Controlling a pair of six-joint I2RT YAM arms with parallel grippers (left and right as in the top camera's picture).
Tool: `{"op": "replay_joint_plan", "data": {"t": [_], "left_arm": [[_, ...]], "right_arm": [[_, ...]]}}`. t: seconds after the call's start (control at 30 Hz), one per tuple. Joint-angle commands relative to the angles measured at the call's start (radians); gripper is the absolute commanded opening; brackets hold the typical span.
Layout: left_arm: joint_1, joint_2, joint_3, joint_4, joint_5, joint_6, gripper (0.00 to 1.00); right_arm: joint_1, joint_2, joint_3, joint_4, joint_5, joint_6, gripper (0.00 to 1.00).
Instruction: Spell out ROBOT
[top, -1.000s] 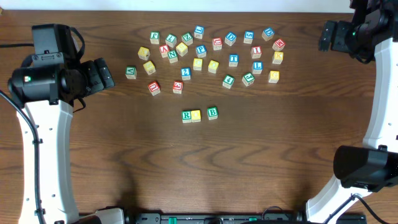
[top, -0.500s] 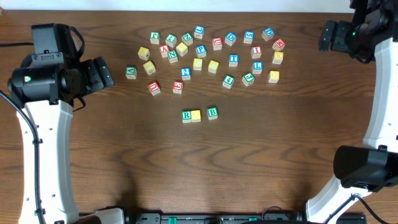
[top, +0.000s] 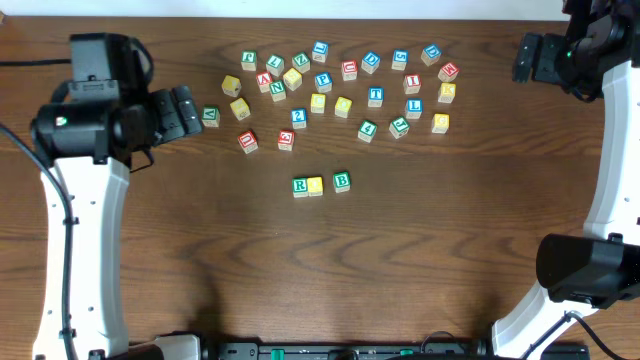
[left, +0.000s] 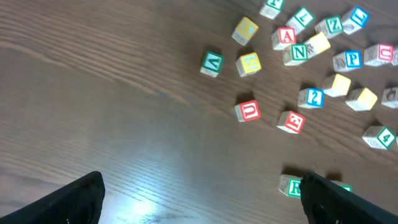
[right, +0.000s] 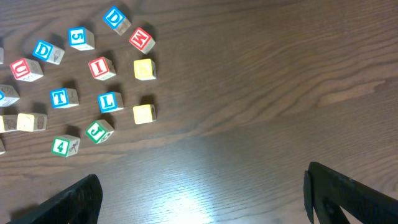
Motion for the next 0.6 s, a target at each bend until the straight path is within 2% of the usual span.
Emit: {"op": "replay_joint_plan", "data": {"t": [0.0, 0.57], "left_arm": [[-0.033, 0.023, 0.005, 0.016, 0.006, 0.002, 0.99], [-0.063, 0.028, 0.005, 0.041, 0.006, 0.003, 0.99]], "right_arm": [[-0.003, 0.0, -0.001, -0.002, 0.0, -0.016, 0.99], [-0.003, 0.0, -0.001, -0.002, 0.001, -0.016, 0.99]]}}
